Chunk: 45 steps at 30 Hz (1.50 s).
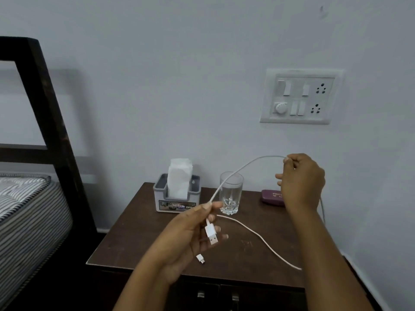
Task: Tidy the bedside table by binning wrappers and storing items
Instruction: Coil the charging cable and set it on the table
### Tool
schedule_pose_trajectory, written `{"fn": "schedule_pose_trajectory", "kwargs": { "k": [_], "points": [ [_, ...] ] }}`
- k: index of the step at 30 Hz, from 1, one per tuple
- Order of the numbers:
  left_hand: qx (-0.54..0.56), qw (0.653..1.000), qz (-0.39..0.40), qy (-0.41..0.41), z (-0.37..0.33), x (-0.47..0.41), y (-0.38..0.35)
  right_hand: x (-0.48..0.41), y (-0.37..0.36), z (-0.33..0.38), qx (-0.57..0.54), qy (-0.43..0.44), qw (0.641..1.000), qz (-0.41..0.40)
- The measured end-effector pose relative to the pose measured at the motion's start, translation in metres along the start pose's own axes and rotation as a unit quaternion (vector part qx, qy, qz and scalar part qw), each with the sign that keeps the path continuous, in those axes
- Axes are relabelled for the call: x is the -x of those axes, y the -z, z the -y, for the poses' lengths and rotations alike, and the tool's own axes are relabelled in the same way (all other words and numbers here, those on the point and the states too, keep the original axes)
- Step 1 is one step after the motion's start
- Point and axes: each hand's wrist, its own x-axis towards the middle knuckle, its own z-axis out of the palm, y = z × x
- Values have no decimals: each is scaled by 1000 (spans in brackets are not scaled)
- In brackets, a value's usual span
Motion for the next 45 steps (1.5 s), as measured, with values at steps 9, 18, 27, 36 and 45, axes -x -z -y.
{"fn": "schedule_pose_trajectory", "kwargs": {
  "k": [9, 18, 27, 36, 45],
  "points": [
    [188, 951, -43, -242, -52, -55, 2, 67, -25, -17, 171, 40, 970, 165],
    [158, 946, -79, -272, -37, -80, 27, 94, -3, 45, 189, 271, 885, 327],
    [-139, 984, -22, -107, -25, -73, 12, 53, -11, 51, 178, 335, 894, 238],
    [35, 999, 25, -4, -23, -78, 31, 53, -9, 24, 90, 291, 935, 183],
    [-2, 955, 290, 62, -9, -64, 10, 48, -11, 8, -132, 157, 949, 238]
  ]
}}
